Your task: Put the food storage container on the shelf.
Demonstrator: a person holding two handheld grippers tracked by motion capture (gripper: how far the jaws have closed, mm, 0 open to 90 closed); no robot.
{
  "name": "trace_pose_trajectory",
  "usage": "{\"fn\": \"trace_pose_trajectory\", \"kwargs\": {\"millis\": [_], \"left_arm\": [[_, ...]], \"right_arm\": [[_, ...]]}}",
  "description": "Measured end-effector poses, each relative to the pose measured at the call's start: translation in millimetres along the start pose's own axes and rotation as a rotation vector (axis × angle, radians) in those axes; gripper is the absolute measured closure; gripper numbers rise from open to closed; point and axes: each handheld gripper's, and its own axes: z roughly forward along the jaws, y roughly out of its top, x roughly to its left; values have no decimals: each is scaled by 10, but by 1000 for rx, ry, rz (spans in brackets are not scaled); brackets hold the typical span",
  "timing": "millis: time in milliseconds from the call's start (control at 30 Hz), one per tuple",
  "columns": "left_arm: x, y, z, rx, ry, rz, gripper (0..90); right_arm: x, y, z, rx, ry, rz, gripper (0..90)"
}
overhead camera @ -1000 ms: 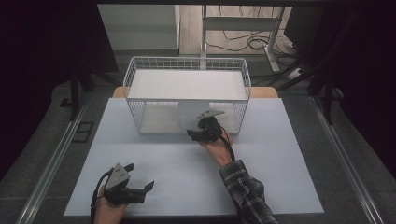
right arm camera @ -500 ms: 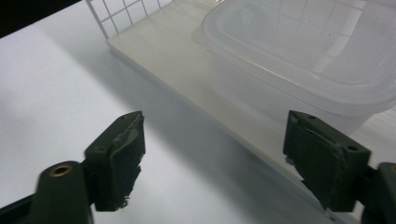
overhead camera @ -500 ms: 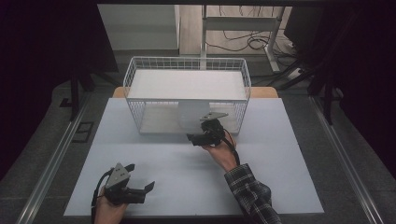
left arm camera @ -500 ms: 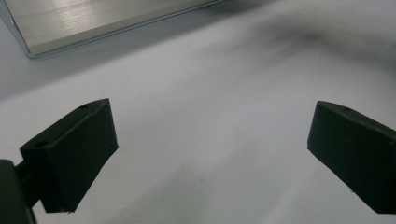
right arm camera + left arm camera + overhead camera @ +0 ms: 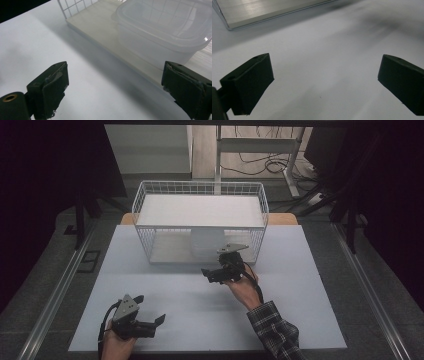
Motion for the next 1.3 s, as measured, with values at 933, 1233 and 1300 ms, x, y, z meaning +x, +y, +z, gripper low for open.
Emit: {"fn": "trace_pose_trajectory", "kwargs": {"millis": [933, 1233, 1300], "left_arm": [[-4, -1, 14, 8, -11, -1, 0], [-14, -3, 26, 11, -4, 9, 0], [-19, -1, 29, 16, -6, 15, 0]], "right_arm": [[158, -263, -499, -21, -14, -16, 0], [225, -413, -583, -27, -20, -34, 0], [233, -450, -610, -33, -28, -36, 0]]}}
